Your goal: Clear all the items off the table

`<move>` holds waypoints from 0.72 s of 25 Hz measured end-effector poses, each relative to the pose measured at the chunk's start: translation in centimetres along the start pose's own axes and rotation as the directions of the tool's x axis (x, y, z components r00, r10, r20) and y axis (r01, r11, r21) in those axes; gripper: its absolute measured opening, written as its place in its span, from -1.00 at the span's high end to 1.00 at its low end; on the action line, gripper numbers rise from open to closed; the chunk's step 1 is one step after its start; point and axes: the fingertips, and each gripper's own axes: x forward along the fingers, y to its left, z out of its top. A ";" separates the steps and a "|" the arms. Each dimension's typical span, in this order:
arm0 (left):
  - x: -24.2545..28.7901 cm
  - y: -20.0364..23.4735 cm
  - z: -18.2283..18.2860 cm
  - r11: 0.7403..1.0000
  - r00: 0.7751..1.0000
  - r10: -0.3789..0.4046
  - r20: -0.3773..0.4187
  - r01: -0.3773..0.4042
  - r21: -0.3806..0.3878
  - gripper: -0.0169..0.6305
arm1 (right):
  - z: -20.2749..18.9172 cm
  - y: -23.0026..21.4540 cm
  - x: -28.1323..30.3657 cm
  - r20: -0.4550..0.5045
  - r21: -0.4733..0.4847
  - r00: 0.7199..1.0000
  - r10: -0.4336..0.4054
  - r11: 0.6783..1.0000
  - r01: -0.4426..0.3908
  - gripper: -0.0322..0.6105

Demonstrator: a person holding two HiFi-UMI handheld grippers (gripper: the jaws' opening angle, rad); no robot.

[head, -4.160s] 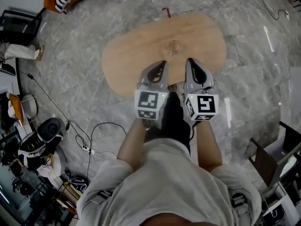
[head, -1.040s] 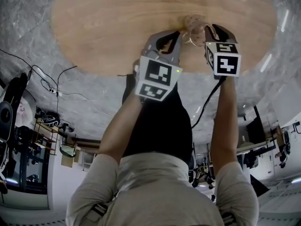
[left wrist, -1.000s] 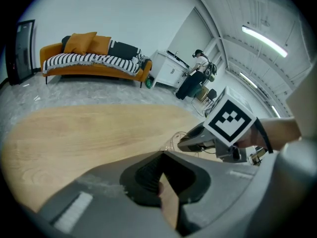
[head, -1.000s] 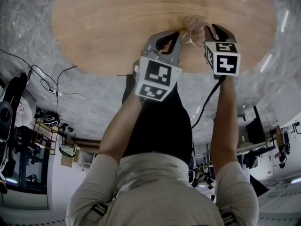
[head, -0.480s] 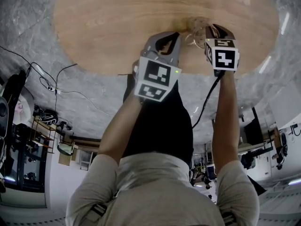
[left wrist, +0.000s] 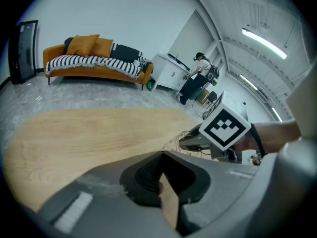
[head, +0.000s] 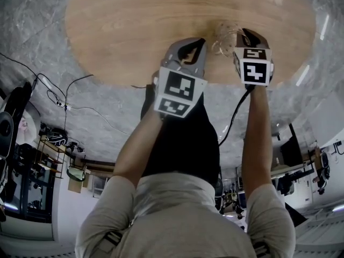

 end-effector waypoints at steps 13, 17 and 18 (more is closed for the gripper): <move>-8.2 -2.8 8.5 0.995 0.992 0.048 0.119 -0.058 0.080 0.88 | 7.8 1.0 -14.5 0.313 0.072 0.949 -0.037 0.997 0.015 0.81; -11.5 -3.3 11.8 0.991 0.981 0.063 0.186 -0.085 0.108 0.88 | 10.3 1.4 -19.2 0.404 0.098 0.912 -0.074 0.995 0.038 0.81; -12.1 -2.8 12.0 0.989 0.977 0.071 0.201 -0.095 0.113 0.88 | 10.6 1.9 -19.4 0.421 0.099 0.903 -0.081 0.994 0.043 0.81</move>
